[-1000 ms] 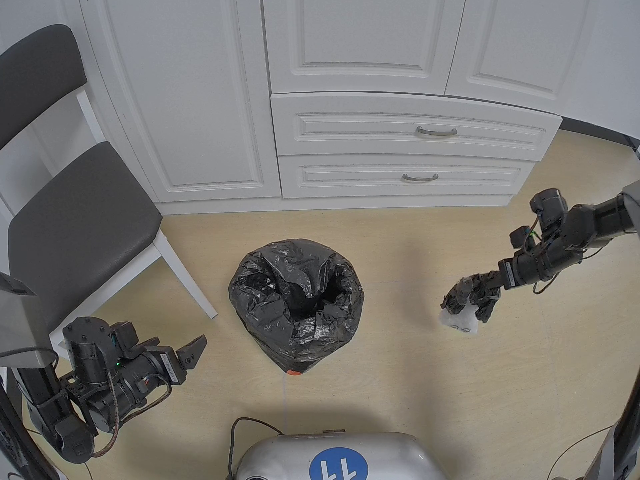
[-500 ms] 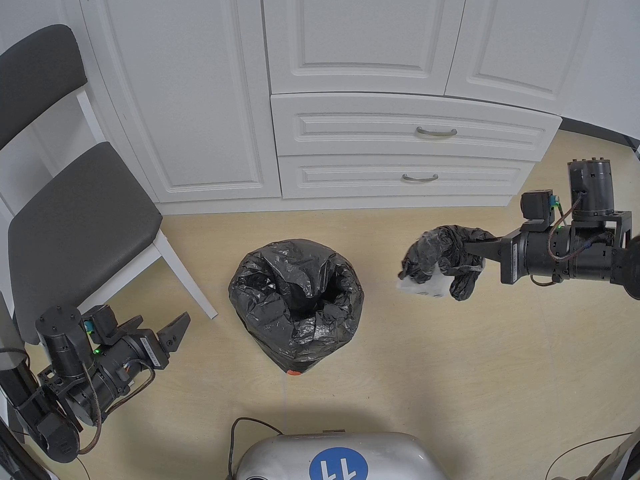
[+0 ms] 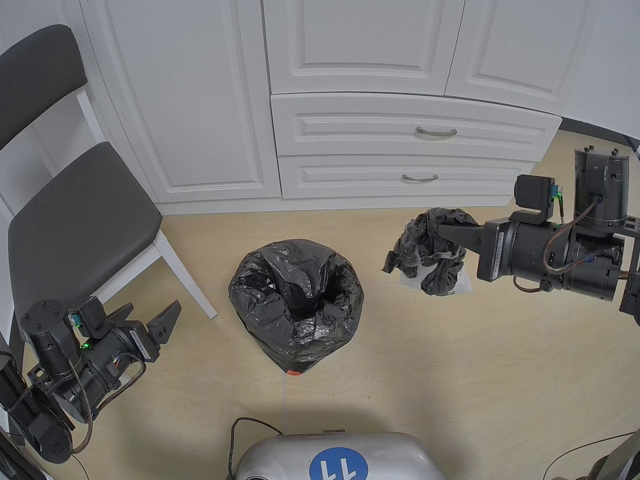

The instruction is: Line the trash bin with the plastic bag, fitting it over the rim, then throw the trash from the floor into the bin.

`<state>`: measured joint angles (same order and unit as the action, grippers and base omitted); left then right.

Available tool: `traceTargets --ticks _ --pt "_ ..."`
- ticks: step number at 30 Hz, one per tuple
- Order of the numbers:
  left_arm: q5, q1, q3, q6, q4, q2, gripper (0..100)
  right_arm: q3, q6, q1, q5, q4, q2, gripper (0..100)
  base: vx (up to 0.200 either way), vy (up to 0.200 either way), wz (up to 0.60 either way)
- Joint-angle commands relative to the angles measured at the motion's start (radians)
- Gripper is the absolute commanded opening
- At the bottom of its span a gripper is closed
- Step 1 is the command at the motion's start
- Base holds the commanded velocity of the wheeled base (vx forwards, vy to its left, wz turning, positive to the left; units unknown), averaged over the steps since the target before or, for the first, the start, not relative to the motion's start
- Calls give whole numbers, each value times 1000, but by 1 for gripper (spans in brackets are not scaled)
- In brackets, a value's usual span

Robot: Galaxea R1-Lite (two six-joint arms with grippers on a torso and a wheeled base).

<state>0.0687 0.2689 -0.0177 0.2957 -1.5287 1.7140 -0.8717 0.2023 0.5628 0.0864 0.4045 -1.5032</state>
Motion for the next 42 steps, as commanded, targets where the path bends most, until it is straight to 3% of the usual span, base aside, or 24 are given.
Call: traceTargets --ticks 1,6,15,22,35,42 --pt "0 0 13 0 -1 -11 100 -9 40 62 -45 54 -42 0 0 0 0" --pt "2 0 2 0 -1 -10 100 -16 74 115 -143 140 -94 0 0 0 0" --pt "2 -7 -4 2 -1 -8 100 -125 173 170 -287 148 -241 0 0 0 0" --pt "6 -7 -4 2 -1 -10 100 -204 249 184 -362 148 -324 0 0 0 0" --pt "6 -10 -13 0 -1 -11 100 -245 305 181 -392 148 -419 0 0 0 0" --pt "6 -14 -19 -12 -1 -7 100 -309 422 206 -386 261 -566 0 0 0 0"
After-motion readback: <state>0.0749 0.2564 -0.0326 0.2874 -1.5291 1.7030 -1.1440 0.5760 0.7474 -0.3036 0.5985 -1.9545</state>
